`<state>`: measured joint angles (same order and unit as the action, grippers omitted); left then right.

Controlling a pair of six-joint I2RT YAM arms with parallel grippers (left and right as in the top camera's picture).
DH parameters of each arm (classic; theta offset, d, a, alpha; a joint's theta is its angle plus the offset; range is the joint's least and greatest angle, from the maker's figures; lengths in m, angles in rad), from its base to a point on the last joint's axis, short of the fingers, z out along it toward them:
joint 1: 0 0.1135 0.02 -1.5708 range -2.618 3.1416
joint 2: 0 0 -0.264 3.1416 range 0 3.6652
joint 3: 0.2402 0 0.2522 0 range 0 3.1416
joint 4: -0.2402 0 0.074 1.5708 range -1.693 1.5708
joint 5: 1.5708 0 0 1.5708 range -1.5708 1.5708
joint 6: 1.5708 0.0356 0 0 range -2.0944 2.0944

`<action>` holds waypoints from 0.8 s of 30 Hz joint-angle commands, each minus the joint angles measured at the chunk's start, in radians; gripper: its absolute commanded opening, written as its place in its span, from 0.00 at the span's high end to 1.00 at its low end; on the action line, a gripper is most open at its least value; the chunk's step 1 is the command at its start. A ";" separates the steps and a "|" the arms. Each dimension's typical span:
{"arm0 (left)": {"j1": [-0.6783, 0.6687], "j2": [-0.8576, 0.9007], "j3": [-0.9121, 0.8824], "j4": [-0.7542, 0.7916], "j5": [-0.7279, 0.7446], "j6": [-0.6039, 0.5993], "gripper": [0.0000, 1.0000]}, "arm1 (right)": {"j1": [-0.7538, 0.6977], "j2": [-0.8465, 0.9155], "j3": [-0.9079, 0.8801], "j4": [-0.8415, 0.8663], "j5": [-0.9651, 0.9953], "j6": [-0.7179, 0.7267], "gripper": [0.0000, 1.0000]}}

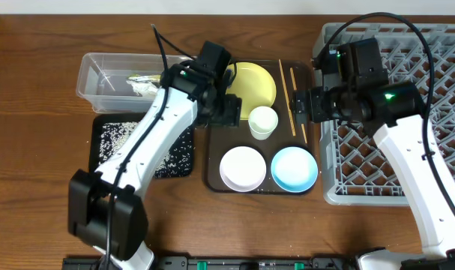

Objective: Sort waste into correct bins and load items into the dishwasher rack
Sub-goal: 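Reach the left gripper to the white cup and grasp it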

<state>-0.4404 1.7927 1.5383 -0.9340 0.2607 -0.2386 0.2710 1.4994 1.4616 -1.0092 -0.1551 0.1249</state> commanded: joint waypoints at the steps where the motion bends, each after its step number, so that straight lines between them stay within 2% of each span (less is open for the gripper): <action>1: -0.017 0.079 0.016 0.033 0.053 0.044 0.30 | 0.016 0.005 0.022 -0.001 0.009 0.009 0.01; 21: -0.077 0.184 0.016 0.182 0.042 0.083 0.32 | 0.016 0.005 0.022 -0.004 0.028 0.008 0.01; 22: -0.078 0.199 0.016 0.182 0.042 0.082 0.34 | 0.016 0.005 0.022 -0.004 0.028 0.008 0.01; 24: -0.080 0.229 0.016 0.180 0.042 0.081 0.47 | 0.015 0.005 0.022 -0.004 0.029 0.008 0.01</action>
<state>-0.5171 1.9610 1.5398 -0.7509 0.2935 -0.1787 0.2710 1.4990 1.4620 -1.0126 -0.1371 0.1249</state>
